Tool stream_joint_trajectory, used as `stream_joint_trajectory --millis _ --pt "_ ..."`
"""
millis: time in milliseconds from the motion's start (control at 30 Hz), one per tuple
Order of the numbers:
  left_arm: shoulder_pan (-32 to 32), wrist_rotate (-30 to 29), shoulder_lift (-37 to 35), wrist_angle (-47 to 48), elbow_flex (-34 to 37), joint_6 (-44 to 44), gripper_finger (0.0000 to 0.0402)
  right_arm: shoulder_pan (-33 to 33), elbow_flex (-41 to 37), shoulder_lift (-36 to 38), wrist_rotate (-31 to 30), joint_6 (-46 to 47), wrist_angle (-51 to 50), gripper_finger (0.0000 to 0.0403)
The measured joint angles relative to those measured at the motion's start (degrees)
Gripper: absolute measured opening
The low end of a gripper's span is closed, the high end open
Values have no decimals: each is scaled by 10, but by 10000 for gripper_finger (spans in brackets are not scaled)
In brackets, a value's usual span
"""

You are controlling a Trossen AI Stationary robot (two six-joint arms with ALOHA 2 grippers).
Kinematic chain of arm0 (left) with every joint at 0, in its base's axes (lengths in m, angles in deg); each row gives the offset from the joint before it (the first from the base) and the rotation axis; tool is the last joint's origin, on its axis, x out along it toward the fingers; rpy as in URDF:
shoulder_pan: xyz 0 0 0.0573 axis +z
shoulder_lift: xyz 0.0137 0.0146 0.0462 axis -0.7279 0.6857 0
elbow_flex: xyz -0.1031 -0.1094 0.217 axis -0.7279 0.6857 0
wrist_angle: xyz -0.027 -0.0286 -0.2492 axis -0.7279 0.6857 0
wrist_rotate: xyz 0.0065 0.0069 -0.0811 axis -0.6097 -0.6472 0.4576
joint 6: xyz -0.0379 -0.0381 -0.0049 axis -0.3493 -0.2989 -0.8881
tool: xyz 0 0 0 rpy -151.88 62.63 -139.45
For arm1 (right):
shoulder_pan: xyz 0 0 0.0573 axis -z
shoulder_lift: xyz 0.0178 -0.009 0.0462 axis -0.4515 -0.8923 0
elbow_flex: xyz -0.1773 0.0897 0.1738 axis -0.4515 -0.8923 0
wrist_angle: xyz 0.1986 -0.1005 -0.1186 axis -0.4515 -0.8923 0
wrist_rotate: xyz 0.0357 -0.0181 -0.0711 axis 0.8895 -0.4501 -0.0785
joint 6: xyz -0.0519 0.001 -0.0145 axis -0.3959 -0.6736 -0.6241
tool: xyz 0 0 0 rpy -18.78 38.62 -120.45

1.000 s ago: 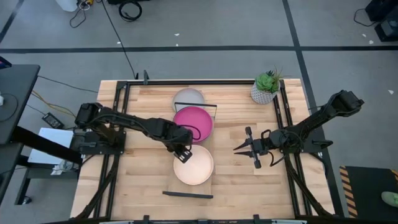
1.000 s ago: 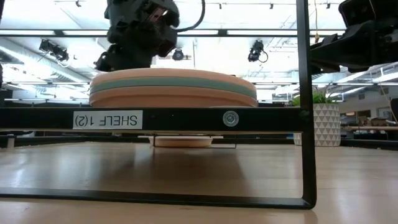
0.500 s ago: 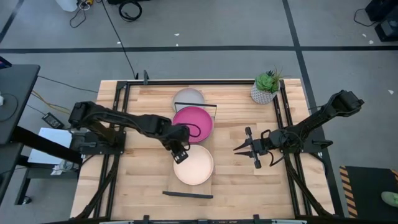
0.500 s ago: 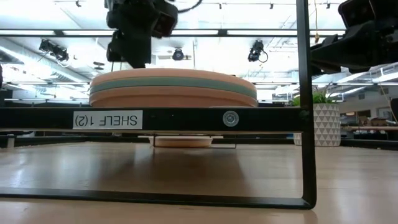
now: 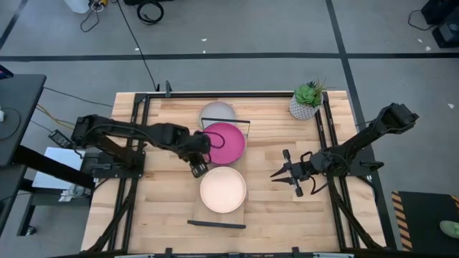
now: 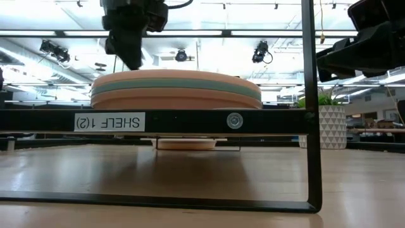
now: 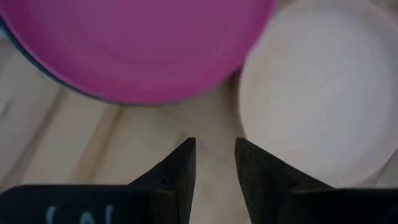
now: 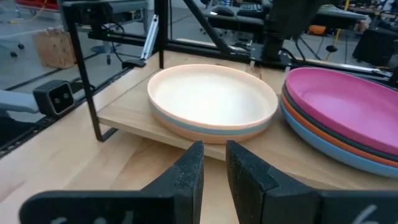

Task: Place and stack plates onto a shelf
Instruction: Stack the gray plate on top of the light orange plate

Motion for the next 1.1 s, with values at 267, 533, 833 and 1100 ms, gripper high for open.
stream_joint_trajectory --millis 267,533,833,1100 --pt "101 -36 -67 -82 0 45 91 -18 0 -14 -30 8 13 74" --pt "226 -47 -80 -170 0 47 82 -18 0 -26 -46 8 26 74" --pt "378 -7 10 -195 0 91 82 -18 0 -26 -46 -18 38 74" --pt "465 41 116 -266 0 101 82 -18 0 -26 -61 -47 43 74"
